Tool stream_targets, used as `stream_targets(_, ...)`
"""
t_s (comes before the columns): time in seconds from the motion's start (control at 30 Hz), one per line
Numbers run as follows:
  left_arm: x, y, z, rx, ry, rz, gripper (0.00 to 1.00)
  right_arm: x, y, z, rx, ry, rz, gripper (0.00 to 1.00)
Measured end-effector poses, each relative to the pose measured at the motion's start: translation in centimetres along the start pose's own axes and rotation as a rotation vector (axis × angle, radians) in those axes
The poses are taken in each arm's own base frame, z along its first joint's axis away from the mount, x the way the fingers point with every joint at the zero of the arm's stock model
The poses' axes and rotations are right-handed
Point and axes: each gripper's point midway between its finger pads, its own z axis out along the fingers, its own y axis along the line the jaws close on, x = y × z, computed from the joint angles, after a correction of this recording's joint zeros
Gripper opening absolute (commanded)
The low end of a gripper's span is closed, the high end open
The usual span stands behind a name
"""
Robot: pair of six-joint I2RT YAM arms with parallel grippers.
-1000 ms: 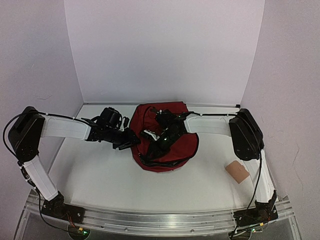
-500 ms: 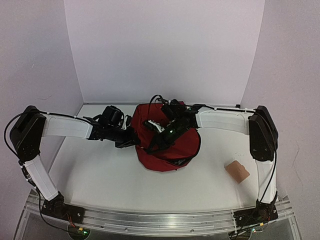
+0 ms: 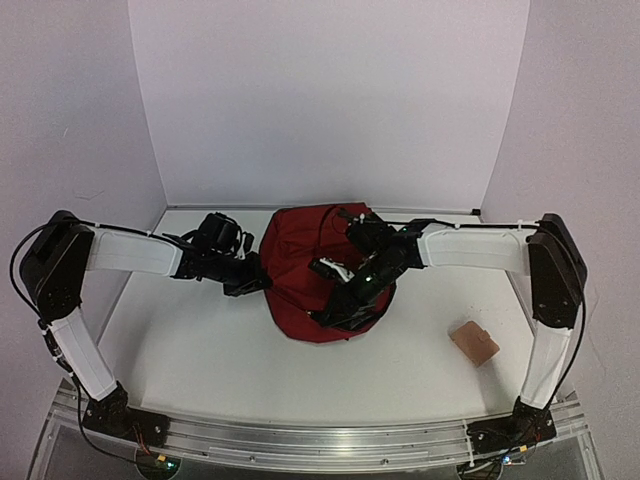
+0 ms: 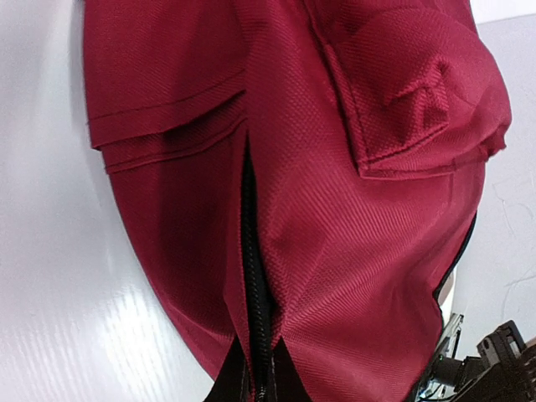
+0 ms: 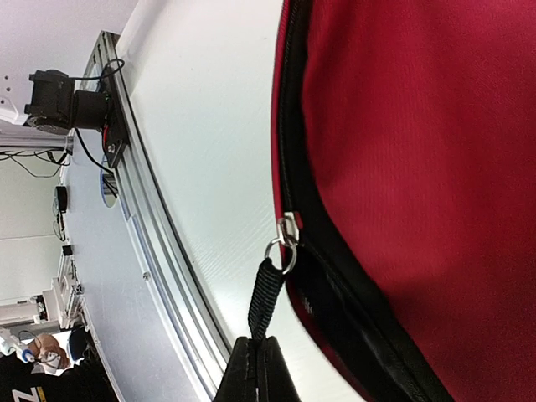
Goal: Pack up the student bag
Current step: Zip the student bag at the center of the board.
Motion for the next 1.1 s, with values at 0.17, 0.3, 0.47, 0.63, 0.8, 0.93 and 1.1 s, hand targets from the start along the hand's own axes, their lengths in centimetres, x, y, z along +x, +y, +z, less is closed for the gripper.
stream_targets(0.17,-1.1,1.3,-0.8,-0.013,-0.030,-0.026,0.00,1.3,-1.2,-2.2,0.024,-0.005,0.019,0.00)
stream_targets(0.3,-2.0,1.5,-1.8,-0.009,-0.061,-0.030,0.08,2.3,-2.6,-3.0,0.045,0.006,0.041,0.00)
stream_targets(0.47,-1.9,0.9,-3.2,0.020,-0.074,0.045,0.66,2.1,-2.0,-3.1,0.024,0.018,0.042,0.00)
stream_targets(0.63,-0.3,-2.5,-7.0,0.093,-0.094,0.245,0.83,1.0,-1.1,-2.7,-0.025,0.017,0.029,0.00)
stream_targets(0.8,2.2,-7.4,-11.3,0.216,-0.154,0.535,0.86,1.0,-0.8,-2.3,-0.058,0.027,0.039,0.00)
stream_targets(0.93,5.2,-9.5,-11.1,0.245,-0.143,0.790,0.83,1.1,-0.7,-2.2,-0.064,0.032,0.044,0.00)
stream_targets(1.1,8.2,-9.8,-8.8,0.211,-0.112,1.088,0.80,1.2,-0.6,-2.2,-0.071,0.034,0.048,0.00)
